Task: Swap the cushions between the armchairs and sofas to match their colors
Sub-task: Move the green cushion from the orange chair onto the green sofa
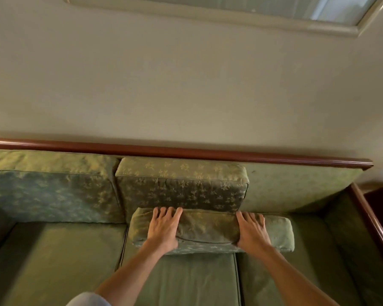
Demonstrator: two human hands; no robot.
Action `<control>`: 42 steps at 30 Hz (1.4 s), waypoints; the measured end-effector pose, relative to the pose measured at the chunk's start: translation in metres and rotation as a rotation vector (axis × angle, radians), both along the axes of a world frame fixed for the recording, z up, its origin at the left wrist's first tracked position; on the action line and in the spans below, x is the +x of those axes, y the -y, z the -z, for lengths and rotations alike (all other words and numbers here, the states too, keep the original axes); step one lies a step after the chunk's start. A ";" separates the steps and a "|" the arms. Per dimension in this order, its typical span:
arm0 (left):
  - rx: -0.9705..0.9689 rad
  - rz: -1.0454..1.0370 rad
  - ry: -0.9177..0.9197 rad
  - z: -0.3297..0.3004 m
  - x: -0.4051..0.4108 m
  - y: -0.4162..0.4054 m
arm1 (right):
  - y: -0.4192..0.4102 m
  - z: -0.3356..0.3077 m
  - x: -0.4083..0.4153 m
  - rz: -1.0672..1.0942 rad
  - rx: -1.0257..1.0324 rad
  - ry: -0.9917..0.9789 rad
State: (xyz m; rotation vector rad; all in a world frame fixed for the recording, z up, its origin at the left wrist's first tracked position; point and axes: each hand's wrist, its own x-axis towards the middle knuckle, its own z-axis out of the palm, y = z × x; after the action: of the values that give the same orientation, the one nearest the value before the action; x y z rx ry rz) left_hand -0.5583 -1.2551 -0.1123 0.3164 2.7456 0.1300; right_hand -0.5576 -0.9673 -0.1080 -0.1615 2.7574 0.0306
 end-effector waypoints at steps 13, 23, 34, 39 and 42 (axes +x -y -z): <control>0.044 0.076 -0.103 -0.066 0.011 -0.082 | -0.097 -0.057 0.038 0.051 -0.169 -0.001; 0.081 0.087 -0.109 -0.079 -0.039 -0.306 | -0.338 -0.076 -0.013 -0.064 -0.157 -0.075; 0.097 0.003 -0.166 -0.041 -0.140 -0.435 | -0.467 -0.054 -0.124 -0.013 -0.198 -0.163; 0.108 -0.157 -0.101 0.004 -0.173 -0.436 | -0.476 0.008 -0.151 0.120 -0.153 0.016; 0.027 -0.133 -0.055 0.023 -0.183 -0.431 | -0.475 0.027 -0.165 0.112 -0.123 -0.004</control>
State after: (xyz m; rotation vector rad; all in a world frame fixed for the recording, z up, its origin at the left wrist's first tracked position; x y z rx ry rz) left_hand -0.7416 -0.8245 -0.1354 0.1459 2.8209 0.1959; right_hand -0.7222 -0.4925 -0.1352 -0.0392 2.7678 -0.1691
